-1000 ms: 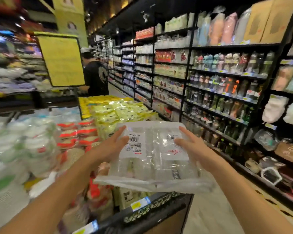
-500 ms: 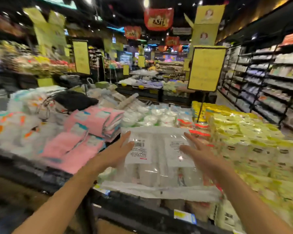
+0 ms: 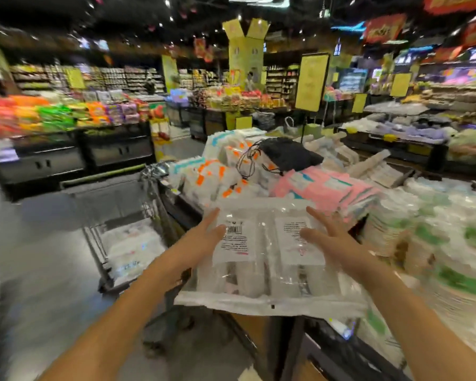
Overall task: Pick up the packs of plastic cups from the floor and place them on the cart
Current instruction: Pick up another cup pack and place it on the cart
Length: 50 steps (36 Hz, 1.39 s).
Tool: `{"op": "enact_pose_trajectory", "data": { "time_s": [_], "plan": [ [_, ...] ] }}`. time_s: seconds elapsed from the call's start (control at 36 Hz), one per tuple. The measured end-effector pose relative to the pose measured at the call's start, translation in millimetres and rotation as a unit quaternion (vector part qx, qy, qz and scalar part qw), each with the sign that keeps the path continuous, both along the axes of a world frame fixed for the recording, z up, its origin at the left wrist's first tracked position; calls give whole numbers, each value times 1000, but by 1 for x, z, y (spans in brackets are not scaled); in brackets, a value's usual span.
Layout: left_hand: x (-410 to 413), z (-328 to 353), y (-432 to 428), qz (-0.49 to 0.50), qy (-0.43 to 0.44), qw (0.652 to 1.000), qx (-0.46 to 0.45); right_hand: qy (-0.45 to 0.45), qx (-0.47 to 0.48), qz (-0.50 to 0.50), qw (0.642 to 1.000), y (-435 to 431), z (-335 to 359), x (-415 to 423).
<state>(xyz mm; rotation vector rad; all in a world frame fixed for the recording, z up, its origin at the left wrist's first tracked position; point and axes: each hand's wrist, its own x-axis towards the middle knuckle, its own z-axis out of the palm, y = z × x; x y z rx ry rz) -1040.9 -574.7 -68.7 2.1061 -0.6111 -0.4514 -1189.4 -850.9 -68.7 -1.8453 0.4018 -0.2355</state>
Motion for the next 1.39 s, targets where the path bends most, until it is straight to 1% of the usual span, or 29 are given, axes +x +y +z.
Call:
{"op": "enact_pose_trajectory", "data": {
  "time_s": [0.06,0.14,0.31,0.39,0.58,0.69,0.81,0.89,1.03,1.17,1.39],
  "plan": [
    [19,-8,23,38,5,999,3,10,-7,31,999,14,-6,32],
    [39,-16,52,84,24,996,-6,16,9,80,997,34,-13,77],
    [81,-33,91,151,17,988,4,20,30,156,987,62,-26,164],
    [104,-39,100,175,14,985,3,17,14,182,983,68,-36,212],
    [161,-47,105,259,33,965,-15,20,19,242,970,71,-56,319],
    [190,-48,107,290,19,957,-8,25,29,276,960,84,-59,370],
    [215,-52,117,314,52,947,-33,29,24,306,951,97,-62,412],
    [239,-51,125,337,52,940,-12,28,44,318,947,106,-67,443],
    [288,-48,142,350,56,934,-37,46,34,338,940,127,-67,504],
    [356,-39,167,341,55,937,-42,45,10,322,946,153,-61,574],
    [470,-44,224,327,61,940,-76,43,8,297,954,203,-54,677]
  ]
}}
